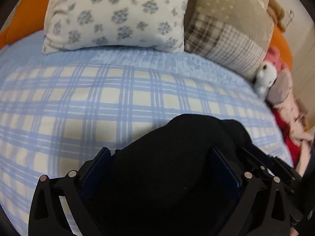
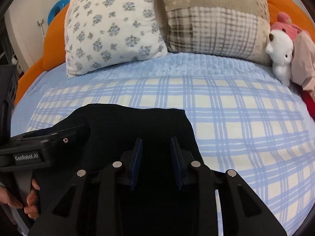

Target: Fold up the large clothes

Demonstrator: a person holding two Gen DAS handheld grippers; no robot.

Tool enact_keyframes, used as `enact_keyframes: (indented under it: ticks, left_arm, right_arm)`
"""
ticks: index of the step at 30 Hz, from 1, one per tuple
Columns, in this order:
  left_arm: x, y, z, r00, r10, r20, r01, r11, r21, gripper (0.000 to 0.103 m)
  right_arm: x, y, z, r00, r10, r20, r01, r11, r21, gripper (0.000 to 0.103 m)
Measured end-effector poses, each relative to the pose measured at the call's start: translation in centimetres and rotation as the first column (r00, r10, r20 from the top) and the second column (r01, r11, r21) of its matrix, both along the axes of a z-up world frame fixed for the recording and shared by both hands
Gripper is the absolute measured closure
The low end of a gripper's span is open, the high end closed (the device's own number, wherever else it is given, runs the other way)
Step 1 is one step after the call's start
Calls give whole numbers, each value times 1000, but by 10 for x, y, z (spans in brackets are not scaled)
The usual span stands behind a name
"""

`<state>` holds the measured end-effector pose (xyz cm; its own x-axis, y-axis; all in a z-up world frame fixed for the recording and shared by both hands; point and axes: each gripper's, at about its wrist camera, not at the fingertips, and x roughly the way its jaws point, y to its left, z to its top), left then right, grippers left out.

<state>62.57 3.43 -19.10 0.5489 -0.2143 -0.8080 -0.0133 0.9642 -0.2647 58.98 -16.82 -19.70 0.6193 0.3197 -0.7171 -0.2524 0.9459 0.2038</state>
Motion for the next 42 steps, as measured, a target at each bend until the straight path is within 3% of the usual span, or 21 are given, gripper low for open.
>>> enact_keyframes:
  ticks: [1,2,3,5,8,10,11,13,17,18,23,28,29,31,32,33,34,35,37,38,42]
  left_arm:
    - [-6,2,5,1000,-2,20,3,1000,-15,2]
    - [-16,5,18,999,-7,41,9,999,-41,2]
    - [-29,12,32,998,-12,64,17,997,-78,2]
    - [-55,25,57,997,-28,77,40,986,-161,2]
    - [-95,47,75,997,-68,42,77,958,-277,2]
    - [-117,57,65,997,-75,-15,66,947,-315,2]
    - [-127,61,53,995,-82,-57,58,937,-344,2]
    - [-140,64,20,984,-99,-146,31,911,-411,2]
    - [-143,66,-37,964,-86,-252,-63,845,-531,2]
    - [-140,64,-47,963,-77,-259,-80,835,-545,2]
    - [-116,57,-46,978,-68,-197,-53,834,-549,2]
    - [-81,37,-36,977,-101,-188,-5,870,-493,2]
    - [-75,31,-33,973,-108,-203,0,882,-471,2]
    - [-66,23,-30,965,-111,-238,-2,904,-429,2]
    - [-64,20,-29,964,-116,-240,-1,898,-441,3]
    - [-63,19,-28,964,-115,-241,-5,895,-446,14]
    - [-63,20,-28,961,-101,-256,-24,895,-445,29]
    - [-64,24,-29,960,-84,-266,-52,884,-465,36]
    - [-67,36,-29,956,-55,-287,-113,836,-537,59]
    - [-74,41,-21,962,-49,-270,-114,823,-557,60]
    - [-107,63,43,986,-59,-156,-34,844,-535,62]
  right_arm:
    - [-2,-2,6,1000,12,2,-12,1000,8,71]
    - [-7,-8,15,999,32,-2,-31,999,39,57]
    - [-12,-22,27,998,54,-15,-52,992,118,30]
    - [-24,-51,48,997,66,-35,-57,974,221,9]
    - [-54,-100,64,991,111,-73,-77,926,369,5]
    - [-68,-133,50,971,139,-195,-25,870,492,4]
    - [-72,-148,32,941,167,-293,28,827,561,4]
    - [-76,-160,4,892,189,-411,113,787,606,4]
    - [-77,-155,-35,839,215,-499,174,764,621,5]
    - [-72,-146,-43,823,233,-518,175,764,621,5]
    - [-52,-119,-40,823,236,-516,150,786,599,4]
    - [-31,-81,-35,807,226,-546,103,856,507,4]
    - [-30,-75,-34,806,228,-547,95,862,498,4]
    - [-25,-55,-29,794,269,-545,59,858,510,21]
    - [-26,-50,-29,789,281,-546,53,855,516,49]
    - [-26,-44,-29,791,289,-539,60,840,539,67]
    - [-27,-39,-27,799,280,-532,67,838,542,71]
    - [-28,-36,-25,809,272,-521,59,844,533,75]
    - [-32,-33,-20,820,268,-506,82,819,567,79]
    - [-34,-32,-16,827,269,-493,89,804,588,79]
    - [-56,9,44,863,353,-362,-52,774,631,80]
